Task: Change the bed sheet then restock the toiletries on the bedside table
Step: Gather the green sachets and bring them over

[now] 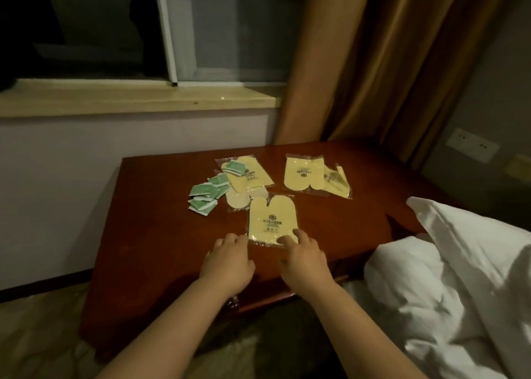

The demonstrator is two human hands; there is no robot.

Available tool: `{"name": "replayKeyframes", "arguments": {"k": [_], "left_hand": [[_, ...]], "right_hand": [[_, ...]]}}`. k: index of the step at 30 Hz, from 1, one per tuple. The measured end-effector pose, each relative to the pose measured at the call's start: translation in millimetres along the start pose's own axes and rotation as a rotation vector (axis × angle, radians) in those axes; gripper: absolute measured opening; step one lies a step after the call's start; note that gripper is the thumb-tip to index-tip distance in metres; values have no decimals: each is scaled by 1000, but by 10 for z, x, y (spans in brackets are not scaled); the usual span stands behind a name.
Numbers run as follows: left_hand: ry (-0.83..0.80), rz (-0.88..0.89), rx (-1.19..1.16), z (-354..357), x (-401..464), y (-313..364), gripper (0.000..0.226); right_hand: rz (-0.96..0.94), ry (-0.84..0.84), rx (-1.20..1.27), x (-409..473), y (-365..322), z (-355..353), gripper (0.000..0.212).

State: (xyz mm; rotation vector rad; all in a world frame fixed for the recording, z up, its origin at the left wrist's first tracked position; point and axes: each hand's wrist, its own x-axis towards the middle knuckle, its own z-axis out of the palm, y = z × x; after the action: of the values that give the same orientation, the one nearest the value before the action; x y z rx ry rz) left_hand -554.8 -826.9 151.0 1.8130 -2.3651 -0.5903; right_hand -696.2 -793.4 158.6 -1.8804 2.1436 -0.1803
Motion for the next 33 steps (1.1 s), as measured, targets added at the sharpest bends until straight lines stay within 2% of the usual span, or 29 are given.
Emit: {"name": "replayKeyframes", "arguments": {"k": [4, 7, 11, 14, 17, 20, 23, 25, 30, 33], "left_hand": [[-113, 28, 1, 132, 689, 37, 56], [-159, -20, -13, 257, 1210, -13, 54], [-158, -159, -61, 354, 1855, -113, 56], [-92, -299, -106, 318, 2247, -292, 56], [93, -506, -200, 220, 2531, -570, 53], [248, -850, -282, 130, 2702, -883, 61], [258, -1140, -430, 139, 2853, -1123, 75], [251, -1269, -543, 152, 2967, -1176, 76], [247, -1304, -660, 244, 3128, -1244, 67], [306, -1250, -809, 270, 3134, -1296, 50]], "right_hand": [[92, -75, 16, 568, 251, 104, 51], [93, -121, 30, 1125, 366, 155, 53], [12, -186, 4, 1984, 435, 222, 57], [-94, -216, -6, 2575, 350, 279, 59], [-234, -215, 9, 3098, 86, 350, 52], [-388, -228, 44, 3478, -309, 515, 46], [-481, -255, 100, 3683, -665, 698, 47], [-533, -246, 97, 3796, -835, 798, 50], [-561, -320, 88, 4002, -1041, 986, 54], [-541, -367, 19, 4031, -1044, 1063, 56]]}}
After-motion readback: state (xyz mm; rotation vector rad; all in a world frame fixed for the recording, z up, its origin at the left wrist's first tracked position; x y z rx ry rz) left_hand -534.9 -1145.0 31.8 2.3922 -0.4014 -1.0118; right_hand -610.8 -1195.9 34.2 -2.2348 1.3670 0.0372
